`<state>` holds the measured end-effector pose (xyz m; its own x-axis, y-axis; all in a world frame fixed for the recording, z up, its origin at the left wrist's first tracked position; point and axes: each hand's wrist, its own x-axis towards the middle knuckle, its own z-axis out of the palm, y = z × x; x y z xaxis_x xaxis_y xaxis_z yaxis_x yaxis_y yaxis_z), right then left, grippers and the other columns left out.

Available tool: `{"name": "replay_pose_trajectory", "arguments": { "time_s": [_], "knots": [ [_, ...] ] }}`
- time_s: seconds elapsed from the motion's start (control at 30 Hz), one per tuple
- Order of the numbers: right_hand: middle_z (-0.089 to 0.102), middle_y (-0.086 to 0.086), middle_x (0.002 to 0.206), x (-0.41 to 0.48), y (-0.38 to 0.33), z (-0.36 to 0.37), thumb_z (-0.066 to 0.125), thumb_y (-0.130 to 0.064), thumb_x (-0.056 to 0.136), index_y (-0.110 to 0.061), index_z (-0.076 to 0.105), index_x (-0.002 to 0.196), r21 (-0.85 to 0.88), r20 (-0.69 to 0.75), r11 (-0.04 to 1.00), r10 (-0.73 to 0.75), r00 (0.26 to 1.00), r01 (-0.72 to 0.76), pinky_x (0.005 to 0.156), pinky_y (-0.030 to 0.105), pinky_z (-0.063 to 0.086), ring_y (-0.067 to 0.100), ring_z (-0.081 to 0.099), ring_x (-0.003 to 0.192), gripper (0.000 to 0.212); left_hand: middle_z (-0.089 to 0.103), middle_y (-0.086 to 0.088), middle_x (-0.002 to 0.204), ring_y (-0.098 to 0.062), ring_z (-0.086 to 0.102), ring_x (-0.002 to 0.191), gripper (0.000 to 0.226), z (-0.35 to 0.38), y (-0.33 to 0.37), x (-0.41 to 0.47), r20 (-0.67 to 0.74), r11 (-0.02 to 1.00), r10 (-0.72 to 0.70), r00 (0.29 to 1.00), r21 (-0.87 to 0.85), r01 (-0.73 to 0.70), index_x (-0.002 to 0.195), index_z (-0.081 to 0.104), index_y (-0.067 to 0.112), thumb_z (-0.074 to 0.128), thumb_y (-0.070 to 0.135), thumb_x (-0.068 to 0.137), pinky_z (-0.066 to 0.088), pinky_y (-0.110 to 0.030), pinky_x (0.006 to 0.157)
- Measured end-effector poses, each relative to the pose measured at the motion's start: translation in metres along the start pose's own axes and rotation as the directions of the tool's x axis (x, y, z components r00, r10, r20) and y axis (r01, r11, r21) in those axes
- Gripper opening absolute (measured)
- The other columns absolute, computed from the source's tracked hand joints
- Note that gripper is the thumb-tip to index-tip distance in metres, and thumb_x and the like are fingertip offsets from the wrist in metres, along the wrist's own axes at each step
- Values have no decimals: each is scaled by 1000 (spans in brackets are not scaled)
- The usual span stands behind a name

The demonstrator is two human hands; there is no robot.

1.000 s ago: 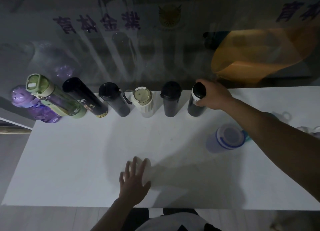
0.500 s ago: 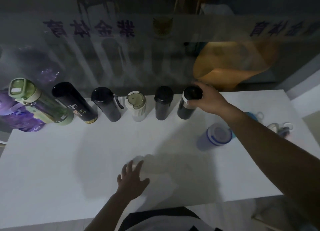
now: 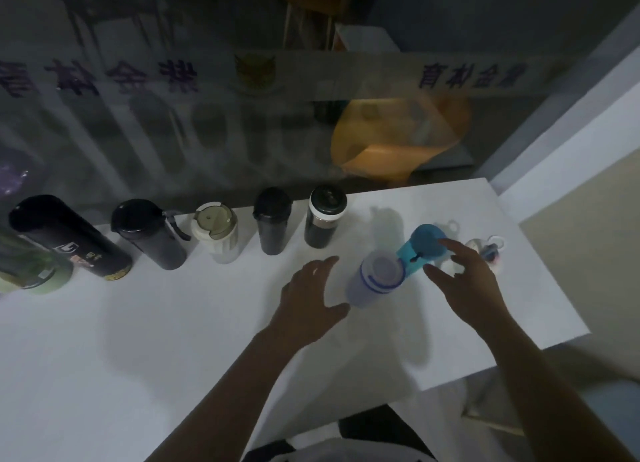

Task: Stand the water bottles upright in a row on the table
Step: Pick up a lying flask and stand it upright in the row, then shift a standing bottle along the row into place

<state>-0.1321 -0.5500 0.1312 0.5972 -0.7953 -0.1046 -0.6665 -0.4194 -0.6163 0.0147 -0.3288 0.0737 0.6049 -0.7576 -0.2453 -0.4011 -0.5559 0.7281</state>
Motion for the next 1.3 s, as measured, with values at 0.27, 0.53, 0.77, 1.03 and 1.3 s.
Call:
{"name": "replay_pose_trajectory", "arguments": {
  "time_s": [0.27,0.53,0.77,1.03,1.3],
  "knots": [
    [24,4,156,90,29,-5,76,-33,75,-38,32,144,-365,430,837,-237,871,407,109,47,34,32,29,139,82,11,4,162,-20,15,147,102,44,70,43,-17,995,37,999,88,-35,151,11,40,79,45,74,26,-43,117],
    [42,-2,132,147,56,-12,69,-25,78,-36,42,137,-231,663,714,-382,644,661,90,40,48,26,49,114,66,40,0,137,-25,41,125,81,52,107,75,70,946,-132,989,307,105,142,37,32,78,24,73,43,-41,102],
    [38,0,137,140,85,-29,68,-31,82,-34,38,139,-139,669,688,-465,579,712,93,37,50,23,45,116,64,50,1,130,-21,51,117,78,21,133,121,45,948,-145,988,294,125,134,47,31,86,31,66,44,-31,98],
    [37,3,140,114,100,-26,66,-32,83,-31,33,145,-107,534,819,-431,727,564,95,36,48,26,45,117,70,51,-1,140,-23,50,126,78,5,147,190,-63,931,-85,994,350,102,136,46,24,85,35,70,43,-29,101],
    [32,3,144,95,103,-18,69,-30,81,-31,37,145,-67,425,926,-311,850,373,95,39,47,28,45,116,71,46,-8,146,-30,47,132,82,8,136,212,-5,903,-99,995,421,92,142,41,17,83,29,74,40,-38,109]
  ]
}}
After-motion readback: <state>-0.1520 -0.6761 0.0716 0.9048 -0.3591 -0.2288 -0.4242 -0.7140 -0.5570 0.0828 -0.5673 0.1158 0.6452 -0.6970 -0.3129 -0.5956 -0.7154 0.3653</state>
